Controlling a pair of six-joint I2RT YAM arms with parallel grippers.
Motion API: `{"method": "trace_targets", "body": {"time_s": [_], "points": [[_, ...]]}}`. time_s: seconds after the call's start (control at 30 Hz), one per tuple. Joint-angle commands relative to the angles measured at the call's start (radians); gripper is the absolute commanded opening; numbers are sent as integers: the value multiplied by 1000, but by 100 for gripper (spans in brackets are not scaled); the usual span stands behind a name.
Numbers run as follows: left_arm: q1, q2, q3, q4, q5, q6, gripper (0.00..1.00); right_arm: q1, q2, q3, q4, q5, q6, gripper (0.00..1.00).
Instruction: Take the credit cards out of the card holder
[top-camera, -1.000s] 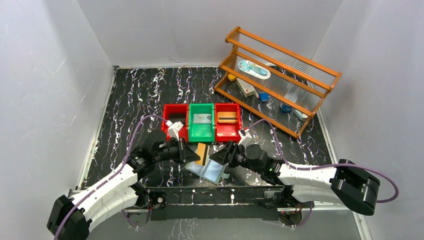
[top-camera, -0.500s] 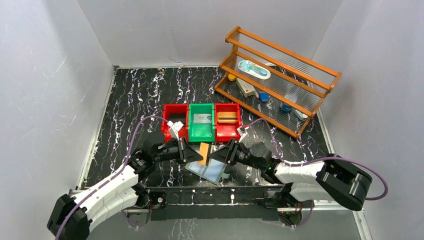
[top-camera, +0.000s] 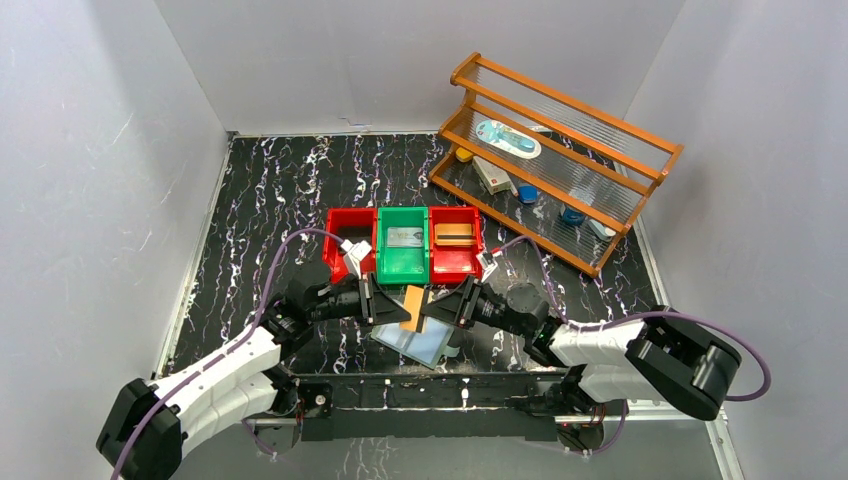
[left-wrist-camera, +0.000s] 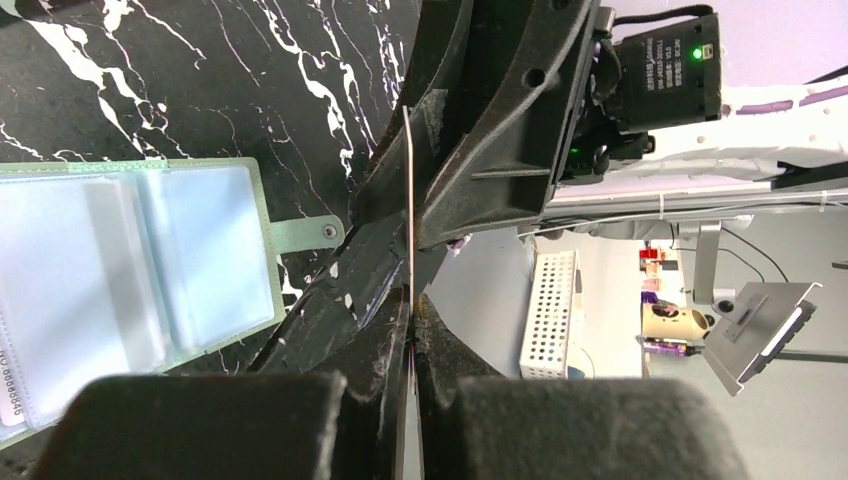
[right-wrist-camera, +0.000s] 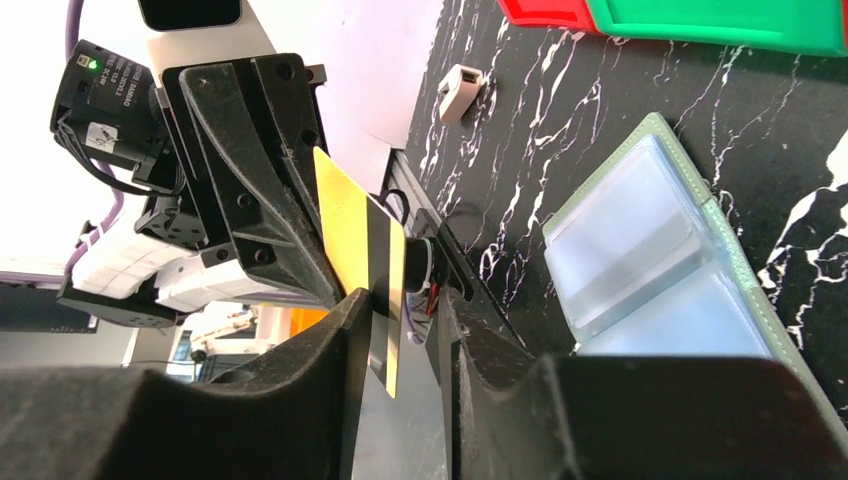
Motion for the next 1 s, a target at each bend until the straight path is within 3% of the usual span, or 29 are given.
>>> {"method": "trace_targets", "body": {"time_s": [0.0,0.3,0.43,0.57,0.73,0.83,0.97], "points": [[-1,-16,10,33,63,-3,0,-13,29,-1,161,-66,15,37],[-1,-20,-20,89,78,-40,0,-27,50,-26,292,-125,39,20],[-1,-25,1,9,68,3,9,-31,46,-39,302,-121,42,10],[-1,-46,61,-159,-3,100,38,-32,21,-39,262,-109,28,6],[-1,-55,171,-401,-163,237,72,-32,-65,-14,55,-48,-30,3],[-1,-64,255,-562,-318,320,84,-31,-147,6,-109,21,-87,2],[-1,-113,338,-712,-558,434,91,-33,-273,48,-387,172,-180,3]]}}
